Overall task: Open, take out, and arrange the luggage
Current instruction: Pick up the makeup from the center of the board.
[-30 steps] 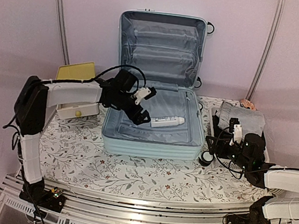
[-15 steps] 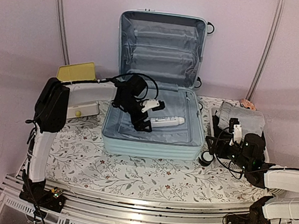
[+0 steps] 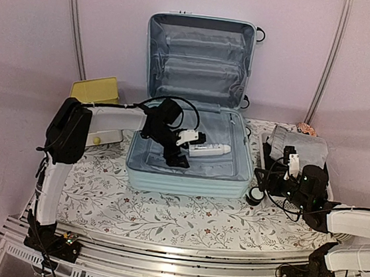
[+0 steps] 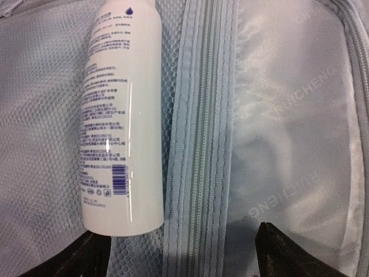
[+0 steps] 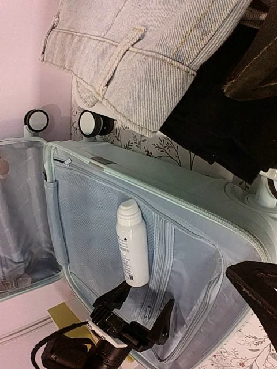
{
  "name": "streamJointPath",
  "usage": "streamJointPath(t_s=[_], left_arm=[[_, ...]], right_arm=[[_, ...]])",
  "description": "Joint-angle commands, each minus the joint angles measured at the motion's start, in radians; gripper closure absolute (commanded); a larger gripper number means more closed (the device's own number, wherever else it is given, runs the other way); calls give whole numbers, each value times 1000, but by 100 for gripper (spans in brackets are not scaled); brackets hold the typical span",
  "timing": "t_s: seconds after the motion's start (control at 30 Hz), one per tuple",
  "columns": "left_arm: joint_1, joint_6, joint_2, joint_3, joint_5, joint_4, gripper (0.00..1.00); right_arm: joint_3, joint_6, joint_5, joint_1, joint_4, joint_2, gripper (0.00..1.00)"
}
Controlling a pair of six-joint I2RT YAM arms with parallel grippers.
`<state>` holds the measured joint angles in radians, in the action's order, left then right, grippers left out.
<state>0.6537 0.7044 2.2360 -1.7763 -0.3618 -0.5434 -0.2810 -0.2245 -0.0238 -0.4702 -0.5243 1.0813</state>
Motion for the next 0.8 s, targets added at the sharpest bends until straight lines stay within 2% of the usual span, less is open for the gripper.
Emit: streamJointPath(t_s=[0.0, 0.23, 0.5, 0.6, 0.77], left_arm=[[9, 22, 27, -8, -27, 91, 11], [9, -19, 15, 22, 33, 138, 8], [19, -43, -71, 108, 1, 129, 11], [29, -50, -154, 195, 0, 146, 11], [32, -105, -318, 325, 19, 181, 11]], right_arm=[[9, -6, -2, 1, 14, 9, 1], [9, -6, -3, 1, 15, 8, 1], [-21, 5, 55, 1, 43, 1, 1], [-126, 11, 135, 1, 127, 43, 1], [-415, 69, 286, -5, 366, 203, 1]])
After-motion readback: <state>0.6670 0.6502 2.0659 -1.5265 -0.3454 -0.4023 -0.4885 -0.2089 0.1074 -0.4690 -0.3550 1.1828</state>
